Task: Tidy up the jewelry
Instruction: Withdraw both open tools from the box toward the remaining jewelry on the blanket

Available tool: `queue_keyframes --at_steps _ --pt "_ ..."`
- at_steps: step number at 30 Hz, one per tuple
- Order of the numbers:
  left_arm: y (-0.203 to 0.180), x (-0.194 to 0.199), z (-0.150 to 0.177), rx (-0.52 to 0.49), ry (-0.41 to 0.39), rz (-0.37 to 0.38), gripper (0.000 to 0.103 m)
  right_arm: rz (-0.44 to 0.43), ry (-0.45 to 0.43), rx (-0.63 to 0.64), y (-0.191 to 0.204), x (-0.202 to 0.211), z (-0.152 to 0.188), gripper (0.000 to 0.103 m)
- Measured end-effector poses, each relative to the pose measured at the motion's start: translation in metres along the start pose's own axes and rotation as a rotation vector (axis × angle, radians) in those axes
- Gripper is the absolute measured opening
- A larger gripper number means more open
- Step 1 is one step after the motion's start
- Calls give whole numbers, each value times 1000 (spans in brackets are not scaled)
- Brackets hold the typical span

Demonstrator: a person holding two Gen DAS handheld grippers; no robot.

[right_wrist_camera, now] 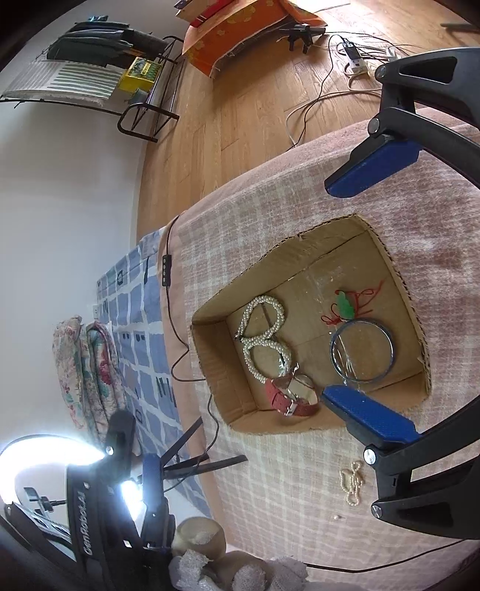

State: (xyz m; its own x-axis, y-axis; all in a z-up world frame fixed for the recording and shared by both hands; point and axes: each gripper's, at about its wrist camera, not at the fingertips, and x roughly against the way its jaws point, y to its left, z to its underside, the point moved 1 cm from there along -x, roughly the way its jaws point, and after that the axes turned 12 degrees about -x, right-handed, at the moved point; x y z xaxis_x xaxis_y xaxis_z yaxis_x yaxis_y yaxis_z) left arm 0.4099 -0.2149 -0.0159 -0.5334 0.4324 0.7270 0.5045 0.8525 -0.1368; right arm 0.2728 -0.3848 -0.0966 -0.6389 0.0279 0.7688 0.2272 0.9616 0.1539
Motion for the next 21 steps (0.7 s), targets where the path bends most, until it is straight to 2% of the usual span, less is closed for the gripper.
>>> queue_keyframes --at_steps 9,16,21 --pt "32 85 21 28 -64 -50 73 -52 -47 -16 16 43 11 103" --pt "56 148 56 31 -94 -95 73 -118 -87 36 43 73 33 103" --pt "71 189 91 48 -111 -110 73 -202 -115 84 63 87 57 103"
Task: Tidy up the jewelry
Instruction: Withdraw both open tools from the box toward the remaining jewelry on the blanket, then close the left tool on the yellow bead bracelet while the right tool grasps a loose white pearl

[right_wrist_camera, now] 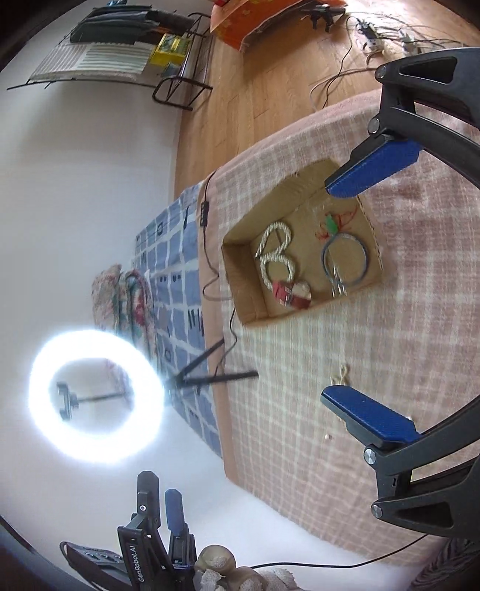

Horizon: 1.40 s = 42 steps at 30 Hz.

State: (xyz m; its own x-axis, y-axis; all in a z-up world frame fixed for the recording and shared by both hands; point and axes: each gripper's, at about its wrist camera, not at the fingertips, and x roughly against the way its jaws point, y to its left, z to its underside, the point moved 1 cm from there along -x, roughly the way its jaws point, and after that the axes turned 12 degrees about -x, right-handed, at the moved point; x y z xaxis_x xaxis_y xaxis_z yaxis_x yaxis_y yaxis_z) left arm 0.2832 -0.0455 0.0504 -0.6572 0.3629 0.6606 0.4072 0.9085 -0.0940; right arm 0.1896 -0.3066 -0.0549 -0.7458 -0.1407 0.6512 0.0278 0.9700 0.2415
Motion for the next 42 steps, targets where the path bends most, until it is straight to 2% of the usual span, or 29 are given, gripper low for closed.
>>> queue_keyframes --at_steps 4,8,12,18,23,25,27,29,31,35,42 --pt "13 25 29 -9 2 -19 73 -42 16 28 18 2 15 102" --pt "27 38 64 6 24 -28 73 -74 72 50 34 -4 33 99" --pt "42 35 105 48 84 -22 72 -95 168 62 46 -16 50 97" --pt "54 17 163 93 194 -6 72 -131 310 18 56 -40 72 83" --pt "55 -11 203 117 306 27 50 -155 411 5 68 -63 90 69" --pt "52 -23 214 114 346 47 41 -164 455 -15 72 -73 96 60" --pt "49 -34 224 111 374 67 41 -171 500 -46 74 -84 101 53" --pt "48 -45 233 121 410 80 35 -188 547 -87 75 -97 108 47" --pt "47 -56 242 125 441 90 34 -187 582 -115 77 -108 113 40" --pt "46 -69 250 137 475 98 34 -172 617 -131 82 -123 121 36" --pt "47 -88 253 149 496 95 34 -152 622 -128 92 -136 124 34"
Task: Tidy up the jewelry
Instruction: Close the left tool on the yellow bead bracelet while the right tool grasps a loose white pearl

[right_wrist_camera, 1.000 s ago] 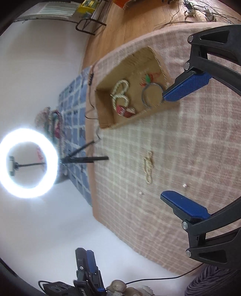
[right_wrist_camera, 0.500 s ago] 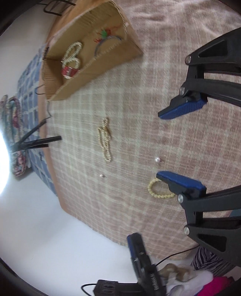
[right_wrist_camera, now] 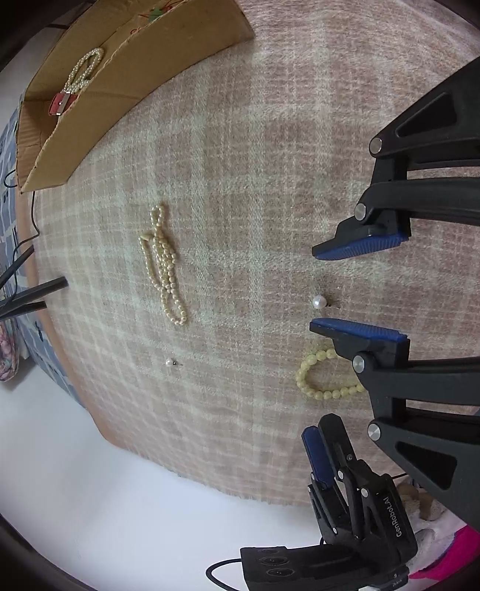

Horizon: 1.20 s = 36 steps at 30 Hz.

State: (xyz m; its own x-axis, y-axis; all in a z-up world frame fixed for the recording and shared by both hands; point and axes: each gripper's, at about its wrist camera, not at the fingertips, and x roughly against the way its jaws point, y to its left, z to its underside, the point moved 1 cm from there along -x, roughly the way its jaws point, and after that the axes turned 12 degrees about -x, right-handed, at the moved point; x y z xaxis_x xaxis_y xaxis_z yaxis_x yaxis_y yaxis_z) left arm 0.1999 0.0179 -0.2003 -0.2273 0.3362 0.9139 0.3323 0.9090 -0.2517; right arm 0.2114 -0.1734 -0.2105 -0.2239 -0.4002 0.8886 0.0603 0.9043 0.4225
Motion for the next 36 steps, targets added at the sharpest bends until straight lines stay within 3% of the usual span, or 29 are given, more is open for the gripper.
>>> queue_keyframes --at_steps 7,12,18,25,29,36 --pt "-11 -14 0 -23 25 -1 34 30 0 34 7 -11 -2 31" --pt "-20 -28 6 -48 51 -58 34 38 -4 32 9 -17 -4 31" --pt "-34 -33 12 -96 16 -131 33 57 -8 45 11 -21 -3 31" --pt "-23 -29 16 -73 -5 -138 12 116 -49 108 18 -24 2 29" --pt "-21 -28 19 -85 -17 -155 10 171 -82 195 25 -25 10 23" --pt "-25 -29 28 -98 -21 -163 9 186 -135 254 23 -25 17 14"
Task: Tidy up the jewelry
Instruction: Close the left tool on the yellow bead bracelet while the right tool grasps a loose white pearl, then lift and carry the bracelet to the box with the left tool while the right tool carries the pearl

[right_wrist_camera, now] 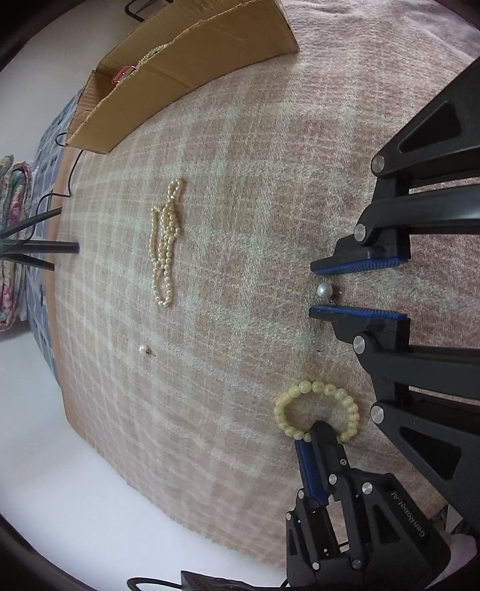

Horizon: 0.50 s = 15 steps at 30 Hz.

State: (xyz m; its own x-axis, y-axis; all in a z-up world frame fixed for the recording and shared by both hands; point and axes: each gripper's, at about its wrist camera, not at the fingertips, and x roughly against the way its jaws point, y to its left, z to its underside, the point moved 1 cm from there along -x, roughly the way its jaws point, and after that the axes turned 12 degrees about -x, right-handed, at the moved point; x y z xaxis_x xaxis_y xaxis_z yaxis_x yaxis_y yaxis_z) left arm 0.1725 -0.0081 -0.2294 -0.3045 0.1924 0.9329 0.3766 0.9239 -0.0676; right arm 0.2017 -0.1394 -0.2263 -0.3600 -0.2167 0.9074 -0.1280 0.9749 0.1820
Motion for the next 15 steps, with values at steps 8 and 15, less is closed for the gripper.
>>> queue_keyframes --at_steps 8,15 --pt "-1 6 -3 15 -8 12 5 12 -23 42 7 4 3 8" --pt "14 21 -7 62 -39 44 5 -17 -52 37 6 18 0 8"
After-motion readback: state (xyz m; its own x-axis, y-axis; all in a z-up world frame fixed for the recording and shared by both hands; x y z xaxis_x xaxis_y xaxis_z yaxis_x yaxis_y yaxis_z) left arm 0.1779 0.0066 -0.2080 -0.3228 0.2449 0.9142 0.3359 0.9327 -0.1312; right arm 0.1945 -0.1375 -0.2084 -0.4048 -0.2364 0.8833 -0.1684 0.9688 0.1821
